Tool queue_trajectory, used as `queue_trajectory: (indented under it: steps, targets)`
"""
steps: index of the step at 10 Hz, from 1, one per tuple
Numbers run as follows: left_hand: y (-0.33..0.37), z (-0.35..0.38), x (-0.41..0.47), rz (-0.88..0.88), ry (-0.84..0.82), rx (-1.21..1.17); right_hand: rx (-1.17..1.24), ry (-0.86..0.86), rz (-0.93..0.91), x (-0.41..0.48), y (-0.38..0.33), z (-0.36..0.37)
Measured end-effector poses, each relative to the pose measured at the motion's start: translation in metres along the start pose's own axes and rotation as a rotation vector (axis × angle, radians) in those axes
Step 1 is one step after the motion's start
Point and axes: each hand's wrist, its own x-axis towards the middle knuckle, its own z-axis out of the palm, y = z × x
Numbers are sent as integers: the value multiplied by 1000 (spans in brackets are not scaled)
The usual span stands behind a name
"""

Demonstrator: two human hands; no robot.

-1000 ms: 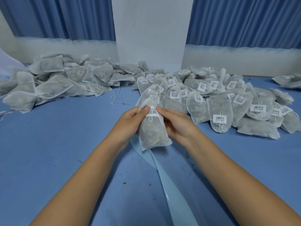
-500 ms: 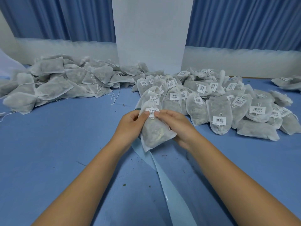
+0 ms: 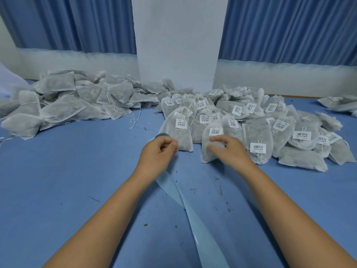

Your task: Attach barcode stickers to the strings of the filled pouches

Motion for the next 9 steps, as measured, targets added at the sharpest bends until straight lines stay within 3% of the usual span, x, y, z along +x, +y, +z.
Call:
queue_trajectory:
  steps: [1,4,6,8,9]
  targets:
    - [1,4,-3,38,-30,78,-220,-143,-50,4,11,7]
    - [2,1,0,47,-29,99,-452,34,-80,44,36,20]
    - [0,0,2,56,-28,97,-549,73,3,81,39,23]
    - [0,-2,4,82,-35,119,-461,63,-28,74,42,21]
    - [0,-2,1,99,-58,101,-233,144,-90,57,44,19]
